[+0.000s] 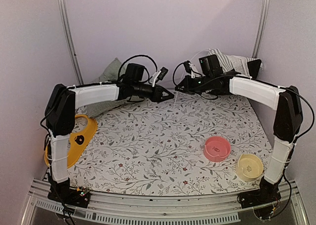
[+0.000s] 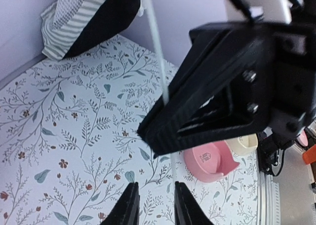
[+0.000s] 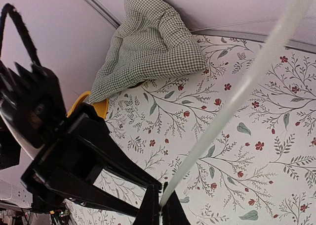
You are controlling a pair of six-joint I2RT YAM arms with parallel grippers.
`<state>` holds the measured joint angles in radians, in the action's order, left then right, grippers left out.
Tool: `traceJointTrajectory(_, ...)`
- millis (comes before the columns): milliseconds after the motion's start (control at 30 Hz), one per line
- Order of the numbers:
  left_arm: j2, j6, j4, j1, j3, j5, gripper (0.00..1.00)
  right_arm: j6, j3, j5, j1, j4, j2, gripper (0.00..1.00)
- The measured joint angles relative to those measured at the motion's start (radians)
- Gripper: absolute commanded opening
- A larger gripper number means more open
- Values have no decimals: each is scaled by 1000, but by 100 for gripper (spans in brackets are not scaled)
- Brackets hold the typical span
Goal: Set up the pet tent
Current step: Pass from the left arm to the right, then pass from the right arm to the left
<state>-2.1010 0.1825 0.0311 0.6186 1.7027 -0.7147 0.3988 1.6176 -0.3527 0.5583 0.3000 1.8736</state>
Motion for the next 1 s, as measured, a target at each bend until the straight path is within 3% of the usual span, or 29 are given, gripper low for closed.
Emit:
traceJointTrajectory(433,-95,-43,113,44,2,-34,20,-19,31,-2,-7,37,0,0)
traceJointTrajectory(667,-80,-39,102,21,-15,-50,34,-30,33,0,-8,49,0,0)
traceJointTrajectory(1000,-61,-52,113,9,-2,-92,33,-42,50,2,-9,64,0,0)
